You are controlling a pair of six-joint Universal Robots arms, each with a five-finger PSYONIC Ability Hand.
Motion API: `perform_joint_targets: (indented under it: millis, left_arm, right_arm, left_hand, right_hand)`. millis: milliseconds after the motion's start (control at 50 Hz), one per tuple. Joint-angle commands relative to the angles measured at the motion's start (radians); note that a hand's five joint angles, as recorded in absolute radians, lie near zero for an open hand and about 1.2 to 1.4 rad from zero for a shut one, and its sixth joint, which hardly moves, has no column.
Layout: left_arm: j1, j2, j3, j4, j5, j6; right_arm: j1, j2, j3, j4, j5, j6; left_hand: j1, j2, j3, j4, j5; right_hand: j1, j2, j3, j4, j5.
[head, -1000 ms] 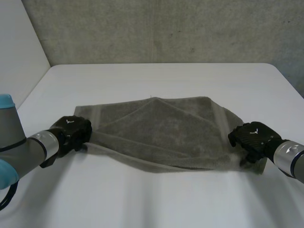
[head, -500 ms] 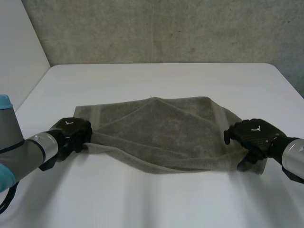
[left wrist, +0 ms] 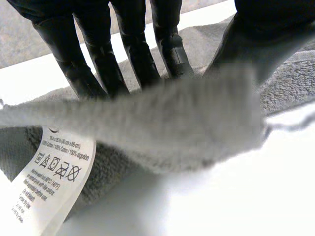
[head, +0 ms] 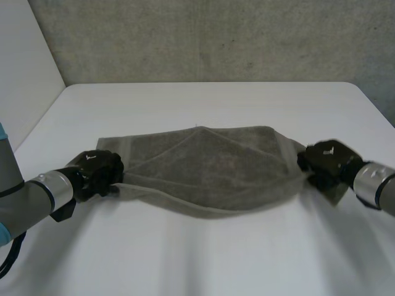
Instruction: Fold the towel.
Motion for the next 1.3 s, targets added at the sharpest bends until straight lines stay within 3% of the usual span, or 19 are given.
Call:
perform_joint_targets:
  millis: [20, 100, 220, 240, 260, 280, 300, 360, 440, 540, 580, 740, 860, 1080, 1300]
  left_arm:
    - [0.012, 0.004, -0.001, 0.009, 0.009, -0.002]
    - [0.021, 0.001, 0.001, 0.018, 0.010, -0.003]
    - [0.022, -0.002, -0.001, 0.041, 0.009, -0.012]
    - [0.022, -0.002, -0.001, 0.047, 0.009, -0.026]
    - [0.022, -0.002, -0.001, 0.053, 0.009, -0.043]
    - [0.022, -0.002, -0.001, 0.053, 0.009, -0.043]
    - [0.022, -0.002, -0.001, 0.058, 0.009, -0.060]
    - [0.024, -0.002, -0.001, 0.061, 0.009, -0.081]
    - [0.024, -0.002, -0.001, 0.061, 0.009, -0.086]
    - [0.028, 0.000, -0.001, 0.061, 0.009, -0.086]
    - [0.035, 0.001, -0.001, 0.062, 0.009, -0.086]
    - [0.036, 0.001, -0.001, 0.062, 0.009, -0.088]
    - [0.038, 0.001, -0.001, 0.062, 0.009, -0.088]
    - [0.038, 0.003, -0.004, 0.062, 0.009, -0.088]
    - [0.039, 0.003, -0.010, 0.062, 0.009, -0.088]
  right_arm:
    - [0.049, 0.127, -0.283, 0.090, 0.018, 0.252]
    - [0.100, 0.352, -0.582, 0.299, 0.096, 0.272]
    - [0.145, 0.553, -0.868, 0.516, 0.214, 0.258]
    - [0.152, 0.607, -0.947, 0.578, 0.235, 0.251]
    - [0.158, 0.653, -1.024, 0.633, 0.252, 0.246]
    - [0.158, 0.654, -1.025, 0.634, 0.252, 0.246]
    - [0.168, 0.684, -1.090, 0.675, 0.263, 0.247]
    - [0.174, 0.695, -1.165, 0.700, 0.263, 0.266]
    - [0.177, 0.657, -1.153, 0.697, 0.237, 0.284]
    - [0.166, 0.491, -0.994, 0.666, 0.134, 0.283]
    - [0.155, 0.348, -0.846, 0.584, 0.088, 0.270]
    - [0.140, 0.105, -0.485, 0.389, 0.088, 0.153]
    - [0.125, 0.037, -0.304, 0.304, 0.088, 0.023]
    - [0.103, -0.082, 0.078, -0.013, 0.096, -0.203]
    - [0.024, -0.194, 0.262, -0.052, 0.033, -0.257]
  left_hand:
    - [0.045, 0.045, 0.023, 0.043, 0.030]
    - [0.045, 0.045, 0.023, 0.043, 0.030]
    - [0.045, 0.045, 0.023, 0.043, 0.030]
    - [0.045, 0.045, 0.023, 0.043, 0.030]
    - [0.045, 0.045, 0.023, 0.043, 0.030]
    - [0.045, 0.045, 0.023, 0.043, 0.030]
    - [0.045, 0.045, 0.023, 0.043, 0.030]
    - [0.045, 0.045, 0.023, 0.043, 0.030]
    - [0.045, 0.045, 0.023, 0.043, 0.030]
    - [0.045, 0.045, 0.023, 0.043, 0.030]
    - [0.045, 0.045, 0.023, 0.043, 0.030]
    - [0.045, 0.045, 0.023, 0.043, 0.030]
    - [0.045, 0.045, 0.023, 0.043, 0.030]
    - [0.045, 0.045, 0.023, 0.043, 0.030]
    - [0.045, 0.045, 0.023, 0.043, 0.030]
  right_hand:
    - [0.084, 0.070, 0.077, 0.067, 0.060]
    - [0.084, 0.070, 0.077, 0.067, 0.060]
    - [0.084, 0.070, 0.077, 0.067, 0.060]
    - [-0.061, -0.074, -0.068, -0.078, -0.084]
    - [-0.446, -0.459, -0.453, -0.463, -0.469]
    - [-0.450, -0.463, -0.456, -0.467, -0.473]
    - [-0.796, -0.809, -0.802, -0.813, -0.819]
    - [-0.966, -0.979, -0.973, -0.983, -0.989]
    - [-0.981, -0.994, -0.988, -0.998, -1.004]
    - [-0.960, -0.974, -0.967, -0.978, -0.984]
    - [-0.958, -0.971, -0.964, -0.975, -0.981]
    - [-0.955, -0.968, -0.961, -0.972, -0.978]
    - [-0.955, -0.968, -0.961, -0.972, -0.978]
    - [-0.867, -0.880, -0.873, -0.884, -0.890]
    - [-0.852, -0.865, -0.859, -0.869, -0.875]
